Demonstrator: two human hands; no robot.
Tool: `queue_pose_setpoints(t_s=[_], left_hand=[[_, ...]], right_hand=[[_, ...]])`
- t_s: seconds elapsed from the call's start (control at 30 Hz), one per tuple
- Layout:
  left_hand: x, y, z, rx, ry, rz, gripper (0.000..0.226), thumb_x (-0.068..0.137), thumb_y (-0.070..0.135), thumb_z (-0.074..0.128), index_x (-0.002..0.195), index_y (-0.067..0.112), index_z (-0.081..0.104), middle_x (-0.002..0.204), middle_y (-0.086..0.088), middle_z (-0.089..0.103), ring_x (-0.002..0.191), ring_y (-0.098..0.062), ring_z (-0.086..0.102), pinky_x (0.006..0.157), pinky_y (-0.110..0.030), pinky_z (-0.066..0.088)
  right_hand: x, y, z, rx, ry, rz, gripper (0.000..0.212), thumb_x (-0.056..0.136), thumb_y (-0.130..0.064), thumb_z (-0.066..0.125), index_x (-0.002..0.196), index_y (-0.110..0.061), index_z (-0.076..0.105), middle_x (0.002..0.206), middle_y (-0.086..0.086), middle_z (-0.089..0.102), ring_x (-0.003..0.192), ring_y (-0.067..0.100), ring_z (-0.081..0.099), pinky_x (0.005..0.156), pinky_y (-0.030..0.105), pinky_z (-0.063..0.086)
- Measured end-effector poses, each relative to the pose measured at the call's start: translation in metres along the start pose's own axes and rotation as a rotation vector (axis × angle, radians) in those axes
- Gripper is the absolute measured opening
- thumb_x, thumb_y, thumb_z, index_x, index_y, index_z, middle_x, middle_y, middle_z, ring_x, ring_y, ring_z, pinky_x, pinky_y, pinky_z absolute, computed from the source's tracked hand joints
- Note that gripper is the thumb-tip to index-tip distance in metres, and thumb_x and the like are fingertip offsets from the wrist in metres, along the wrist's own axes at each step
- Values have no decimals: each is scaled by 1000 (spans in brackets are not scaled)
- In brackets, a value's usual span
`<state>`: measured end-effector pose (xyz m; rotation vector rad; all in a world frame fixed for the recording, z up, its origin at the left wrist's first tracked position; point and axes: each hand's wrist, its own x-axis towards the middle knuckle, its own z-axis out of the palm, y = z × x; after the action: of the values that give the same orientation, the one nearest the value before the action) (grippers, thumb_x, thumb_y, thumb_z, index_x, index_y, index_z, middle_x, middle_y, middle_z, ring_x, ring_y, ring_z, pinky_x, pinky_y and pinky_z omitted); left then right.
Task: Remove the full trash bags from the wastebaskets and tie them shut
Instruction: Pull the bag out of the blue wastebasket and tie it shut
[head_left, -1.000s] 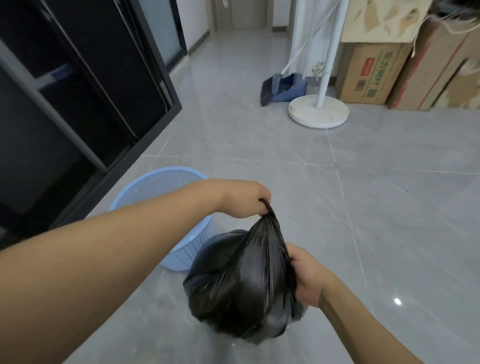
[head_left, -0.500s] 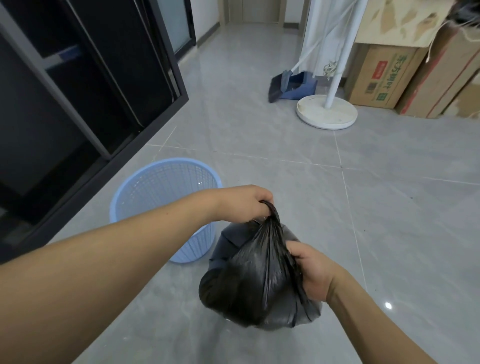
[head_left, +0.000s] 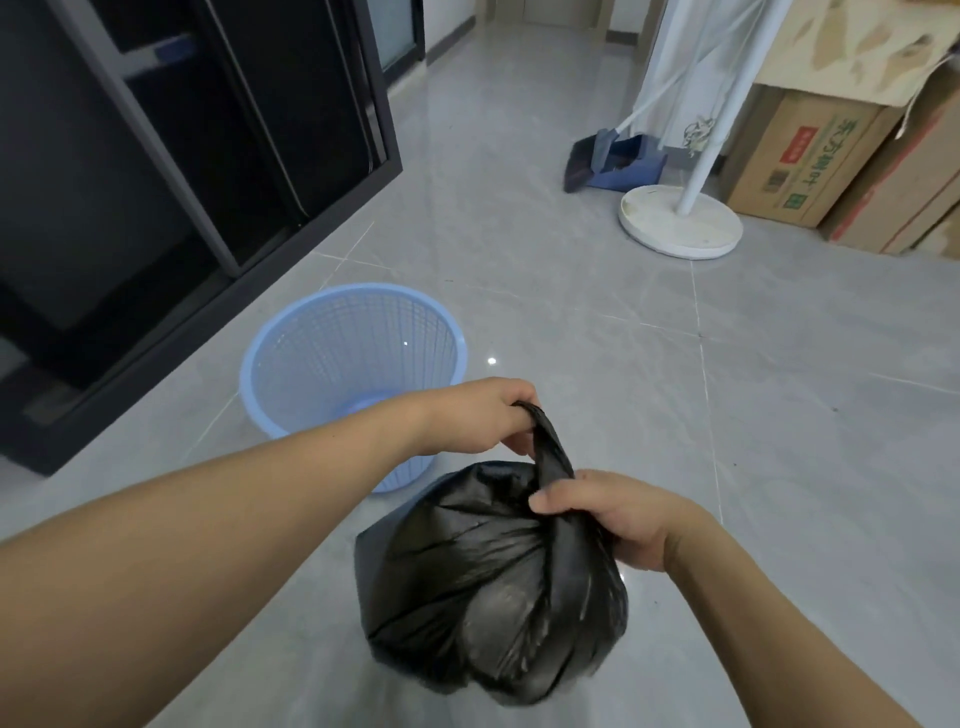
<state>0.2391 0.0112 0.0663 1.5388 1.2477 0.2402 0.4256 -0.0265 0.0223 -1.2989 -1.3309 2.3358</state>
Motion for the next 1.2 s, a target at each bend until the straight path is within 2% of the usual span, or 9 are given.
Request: queue_pose_setpoints(t_s=[0.1, 0.23, 0.4, 0.53, 0.73, 0.87, 1.0, 1.1, 1.2], left_hand=[[-2, -17, 14, -51, 75, -22, 16, 99, 15, 41, 99, 9, 56, 94, -15, 72, 90, -22, 68, 90, -37, 52], [2, -40, 32, -97, 278, -38, 17, 100, 18, 40, 88, 18, 53, 74, -4, 63, 63, -11, 57, 53, -20, 44], [12, -55, 49, -65, 414, -43, 17, 99, 22, 40, 87, 20, 52, 81, 2, 59, 79, -17, 55, 63, -28, 39], [14, -55, 51, -52, 448, -43, 21, 100, 27, 40, 80, 27, 48, 78, 6, 55, 78, -14, 54, 60, -28, 36], [10, -54, 51, -17, 439, -54, 22, 100, 28, 39, 84, 20, 51, 81, 1, 58, 77, -16, 55, 59, -29, 37], [8, -55, 50, -41, 409, -65, 24, 99, 27, 42, 90, 10, 58, 85, -6, 63, 74, -15, 56, 59, -28, 41], [6, -59, 51, -137, 388, -85, 23, 98, 28, 46, 91, 12, 61, 80, -4, 64, 69, -14, 57, 60, -29, 45], [7, -59, 53, -146, 392, -83, 19, 97, 30, 45, 91, 23, 63, 84, 2, 67, 80, -14, 63, 74, -31, 51], [8, -60, 53, -135, 394, -82, 19, 97, 31, 44, 89, 27, 61, 86, 4, 67, 84, -14, 63, 79, -33, 52]], right_hand=[[3, -6, 11, -286, 86, 16, 37, 63, -22, 72, 98, -9, 73, 105, 18, 72, 100, 33, 68, 96, 48, 50], [5, -5, 17, -510, 220, -81, 27, 63, -22, 64, 86, -9, 68, 88, 7, 73, 88, 23, 70, 86, 40, 55], [3, -3, 21, -957, 539, -166, 14, 76, -29, 57, 68, -17, 57, 67, -3, 64, 67, 16, 61, 58, 32, 46], [2, 7, 32, -1223, 841, -353, 24, 79, -20, 52, 60, -19, 38, 59, -6, 47, 62, 22, 48, 59, 35, 38], [3, 31, 43, -1260, 1086, -631, 11, 77, 0, 63, 76, -9, 59, 88, 5, 57, 73, 25, 45, 68, 37, 42], [7, 36, 44, -1367, 1143, -812, 16, 68, 10, 71, 73, -2, 61, 91, 6, 33, 85, 23, 42, 64, 35, 52], [9, 38, 37, -1238, 1095, -672, 14, 73, 6, 67, 85, 0, 63, 114, 18, 49, 87, 31, 59, 71, 35, 55], [10, 39, 35, -1152, 1068, -595, 12, 78, 2, 62, 90, -3, 61, 133, 19, 45, 96, 30, 58, 78, 29, 48], [12, 40, 30, -1095, 1011, -536, 16, 82, -3, 58, 97, -9, 58, 117, 8, 58, 98, 26, 54, 80, 28, 44]])
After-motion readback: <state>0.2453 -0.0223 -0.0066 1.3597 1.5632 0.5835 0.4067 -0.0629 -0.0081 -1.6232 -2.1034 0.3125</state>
